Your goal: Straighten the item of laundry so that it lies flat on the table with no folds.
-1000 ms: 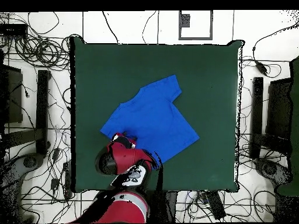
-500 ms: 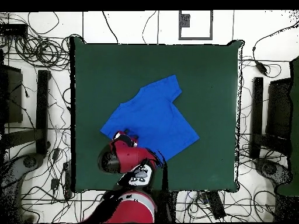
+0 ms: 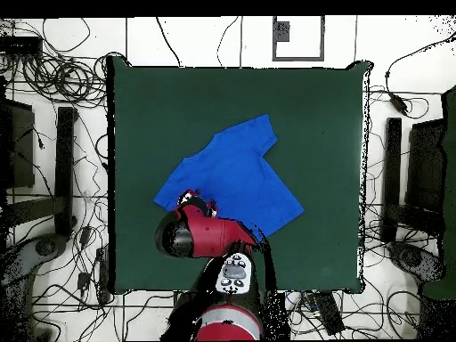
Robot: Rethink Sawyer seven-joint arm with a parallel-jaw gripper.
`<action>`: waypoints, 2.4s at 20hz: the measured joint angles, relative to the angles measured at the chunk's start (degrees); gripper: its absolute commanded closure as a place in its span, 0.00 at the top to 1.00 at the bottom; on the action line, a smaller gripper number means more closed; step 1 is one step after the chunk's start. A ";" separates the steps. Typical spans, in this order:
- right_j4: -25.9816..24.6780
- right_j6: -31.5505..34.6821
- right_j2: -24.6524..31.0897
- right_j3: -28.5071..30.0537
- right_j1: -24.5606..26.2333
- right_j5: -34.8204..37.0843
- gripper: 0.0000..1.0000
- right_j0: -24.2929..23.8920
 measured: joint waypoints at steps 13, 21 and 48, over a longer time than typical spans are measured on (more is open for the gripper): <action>0.01 0.00 0.81 0.02 -3.30 3.25 1.00 -1.36; 0.02 0.00 0.81 0.02 -2.65 3.57 1.00 0.02; 1.14 0.00 0.83 -0.01 3.65 3.03 1.00 4.90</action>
